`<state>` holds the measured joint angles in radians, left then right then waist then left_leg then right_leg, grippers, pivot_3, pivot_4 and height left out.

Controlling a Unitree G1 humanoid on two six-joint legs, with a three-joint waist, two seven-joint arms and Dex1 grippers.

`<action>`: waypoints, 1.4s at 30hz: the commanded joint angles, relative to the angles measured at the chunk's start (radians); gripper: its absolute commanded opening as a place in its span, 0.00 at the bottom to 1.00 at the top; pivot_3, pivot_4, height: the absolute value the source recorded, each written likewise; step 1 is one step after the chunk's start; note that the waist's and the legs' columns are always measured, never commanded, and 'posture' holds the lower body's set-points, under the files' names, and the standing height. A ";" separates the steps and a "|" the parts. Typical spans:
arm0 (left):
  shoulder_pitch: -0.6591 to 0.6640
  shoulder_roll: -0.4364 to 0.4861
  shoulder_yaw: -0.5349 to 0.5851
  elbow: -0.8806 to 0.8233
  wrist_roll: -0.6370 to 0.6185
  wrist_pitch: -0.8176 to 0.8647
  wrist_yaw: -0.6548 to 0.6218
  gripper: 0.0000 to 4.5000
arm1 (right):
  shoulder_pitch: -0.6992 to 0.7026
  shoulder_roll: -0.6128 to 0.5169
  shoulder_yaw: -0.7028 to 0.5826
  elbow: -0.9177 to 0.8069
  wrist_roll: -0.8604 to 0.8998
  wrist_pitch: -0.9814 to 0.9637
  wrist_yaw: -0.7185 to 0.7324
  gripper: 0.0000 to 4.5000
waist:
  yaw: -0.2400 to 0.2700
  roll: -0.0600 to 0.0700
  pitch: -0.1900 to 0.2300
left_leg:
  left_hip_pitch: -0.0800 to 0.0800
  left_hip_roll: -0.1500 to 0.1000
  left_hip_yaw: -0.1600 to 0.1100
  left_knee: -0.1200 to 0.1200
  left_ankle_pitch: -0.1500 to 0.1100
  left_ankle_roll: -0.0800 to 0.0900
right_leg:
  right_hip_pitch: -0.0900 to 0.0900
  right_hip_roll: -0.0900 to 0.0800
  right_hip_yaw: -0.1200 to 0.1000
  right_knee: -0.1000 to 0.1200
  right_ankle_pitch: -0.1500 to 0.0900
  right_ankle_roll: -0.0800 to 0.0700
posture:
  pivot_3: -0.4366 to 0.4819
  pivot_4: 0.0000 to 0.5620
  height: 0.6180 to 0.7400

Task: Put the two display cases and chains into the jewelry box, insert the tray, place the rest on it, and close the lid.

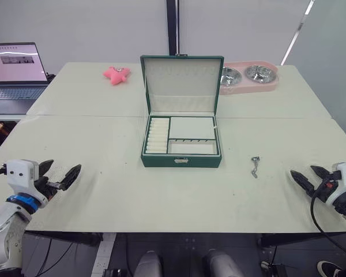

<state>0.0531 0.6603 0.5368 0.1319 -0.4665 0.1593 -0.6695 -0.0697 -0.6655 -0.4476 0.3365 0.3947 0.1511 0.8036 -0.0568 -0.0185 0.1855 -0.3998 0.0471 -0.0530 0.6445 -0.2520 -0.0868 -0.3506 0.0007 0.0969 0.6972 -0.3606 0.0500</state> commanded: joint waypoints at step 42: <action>-0.323 -0.032 -0.607 -0.471 -0.045 0.195 -0.339 1.00 | 0.149 0.339 0.296 -0.697 -0.143 0.243 -0.550 0.99 | 0.008 0.001 -0.001 | 0.000 0.000 -0.001 0.001 0.000 0.000 | 0.000 0.001 0.000 0.001 0.000 0.000 | 0.48 0.27 1.00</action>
<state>-0.2526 0.6320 -0.0538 -0.3199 -0.5210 0.3850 -0.9804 0.0919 -0.3307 -0.1534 -0.3484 0.2742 0.3975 0.2768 -0.0486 -0.0172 0.1847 -0.4000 0.0469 -0.0542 0.6451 -0.2517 -0.0872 -0.3506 0.0018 0.0966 0.6984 -0.3606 0.0500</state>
